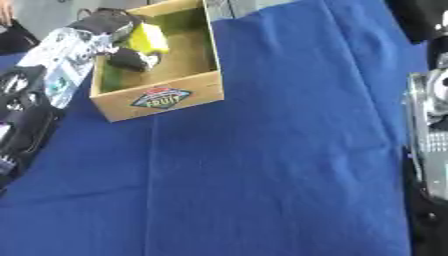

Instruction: Pick up objects on the table and place them in the box.

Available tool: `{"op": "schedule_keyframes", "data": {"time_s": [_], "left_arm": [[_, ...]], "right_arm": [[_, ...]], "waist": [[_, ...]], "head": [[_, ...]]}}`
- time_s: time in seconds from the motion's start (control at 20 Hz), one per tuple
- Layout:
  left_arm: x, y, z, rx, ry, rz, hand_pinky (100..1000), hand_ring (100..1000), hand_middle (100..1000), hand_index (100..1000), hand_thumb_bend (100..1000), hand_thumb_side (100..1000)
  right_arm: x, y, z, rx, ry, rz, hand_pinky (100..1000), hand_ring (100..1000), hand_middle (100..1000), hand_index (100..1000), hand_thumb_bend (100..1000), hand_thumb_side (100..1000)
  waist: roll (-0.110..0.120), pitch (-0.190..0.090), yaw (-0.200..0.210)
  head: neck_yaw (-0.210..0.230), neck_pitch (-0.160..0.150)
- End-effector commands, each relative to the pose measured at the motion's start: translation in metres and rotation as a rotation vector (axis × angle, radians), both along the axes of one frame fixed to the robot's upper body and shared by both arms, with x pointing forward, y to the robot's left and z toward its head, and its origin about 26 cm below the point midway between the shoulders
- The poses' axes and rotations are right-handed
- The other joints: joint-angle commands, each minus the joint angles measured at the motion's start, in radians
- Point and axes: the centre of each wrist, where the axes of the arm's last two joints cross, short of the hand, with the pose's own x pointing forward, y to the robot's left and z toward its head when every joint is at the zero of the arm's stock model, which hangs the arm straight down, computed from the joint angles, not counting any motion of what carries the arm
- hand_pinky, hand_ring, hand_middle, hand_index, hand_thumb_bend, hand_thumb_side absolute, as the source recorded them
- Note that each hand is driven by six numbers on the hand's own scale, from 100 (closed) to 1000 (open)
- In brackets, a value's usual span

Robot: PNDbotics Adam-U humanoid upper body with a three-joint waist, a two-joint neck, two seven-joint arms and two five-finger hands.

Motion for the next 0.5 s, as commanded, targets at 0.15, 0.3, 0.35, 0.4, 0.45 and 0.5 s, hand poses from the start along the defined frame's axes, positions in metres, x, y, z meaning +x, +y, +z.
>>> {"op": "schedule_keyframes", "data": {"time_s": [0.15,0.3,0.35,0.4,0.45,0.5], "left_arm": [[-0.0036,0.0046,0.0203,0.005,-0.092,0.033,690,924,953,1000,631,927],[-0.0033,0.0053,0.0192,-0.001,-0.108,0.039,686,923,953,1000,612,930],[-0.0036,0.0056,0.0196,-0.009,-0.118,0.042,679,919,950,1000,598,929],[-0.0042,0.0057,0.0204,-0.018,-0.128,0.042,673,916,947,1000,593,927],[-0.0049,0.0056,0.0214,-0.028,-0.137,0.041,668,913,943,1000,587,926],[-0.0063,0.0055,0.0238,-0.041,-0.152,0.036,643,897,927,1000,549,921]], "right_arm": [[-0.0052,-0.0029,0.0066,0.002,-0.025,-0.001,795,679,571,656,100,551],[-0.0052,-0.0036,0.0058,0.007,-0.021,-0.001,795,680,571,656,100,547],[-0.005,-0.004,0.0055,0.008,-0.019,-0.002,796,680,571,656,100,547],[-0.0048,-0.0046,0.0051,0.01,-0.016,-0.004,796,679,570,656,100,546],[-0.0046,-0.0051,0.0049,0.011,-0.014,-0.006,796,680,570,656,100,545],[-0.0044,-0.0056,0.0044,0.014,-0.012,-0.007,796,680,570,656,100,542]], "waist": [[-0.007,-0.026,0.0],[-0.006,-0.026,-0.002],[-0.007,-0.026,-0.002],[-0.008,-0.026,-0.002],[-0.008,-0.026,-0.002],[-0.008,-0.027,-0.001]], "head": [[0.002,-0.007],[0.003,-0.009],[0.002,-0.008],[0.001,-0.007],[0.0,-0.007],[-0.001,-0.005]]}}
